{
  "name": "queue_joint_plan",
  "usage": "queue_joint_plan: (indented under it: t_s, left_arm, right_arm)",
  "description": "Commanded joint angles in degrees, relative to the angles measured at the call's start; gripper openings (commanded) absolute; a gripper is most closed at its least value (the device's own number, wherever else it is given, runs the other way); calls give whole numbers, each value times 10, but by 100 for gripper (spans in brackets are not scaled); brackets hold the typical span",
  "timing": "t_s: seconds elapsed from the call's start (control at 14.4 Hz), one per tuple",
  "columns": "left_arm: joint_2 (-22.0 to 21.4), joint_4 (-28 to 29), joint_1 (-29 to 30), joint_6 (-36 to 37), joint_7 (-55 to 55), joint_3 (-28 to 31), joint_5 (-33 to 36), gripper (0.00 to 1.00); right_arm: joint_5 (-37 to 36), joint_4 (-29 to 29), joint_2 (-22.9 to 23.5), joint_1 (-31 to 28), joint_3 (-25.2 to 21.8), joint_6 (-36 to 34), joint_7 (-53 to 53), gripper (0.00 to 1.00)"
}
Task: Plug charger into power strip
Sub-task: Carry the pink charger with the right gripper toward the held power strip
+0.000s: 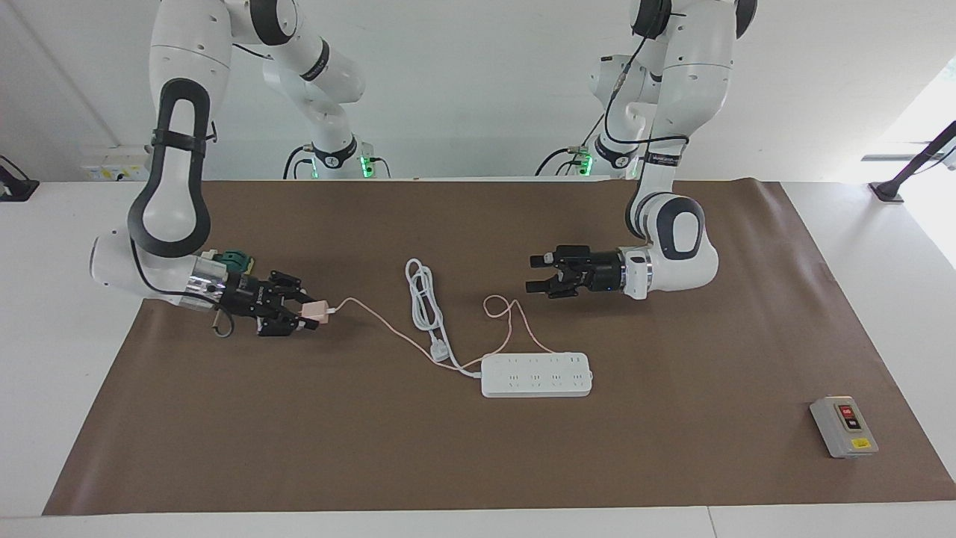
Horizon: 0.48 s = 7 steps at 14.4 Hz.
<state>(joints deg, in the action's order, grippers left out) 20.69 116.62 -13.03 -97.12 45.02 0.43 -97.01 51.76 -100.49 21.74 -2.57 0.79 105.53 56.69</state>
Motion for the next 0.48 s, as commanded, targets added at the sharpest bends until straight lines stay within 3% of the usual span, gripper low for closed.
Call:
queue_joint_plan:
  t_s: [0.0, 0.42]
  left_arm:
    - [-2, 12, -9, -4, 18, 8, -18, 100]
    - [6, 11, -11, -1, 18, 8, -35, 100]
  right_arm:
    - [11, 31, 1, 52, -1, 29, 81, 0]
    - [21, 47, 5, 152, -1, 108, 160, 0]
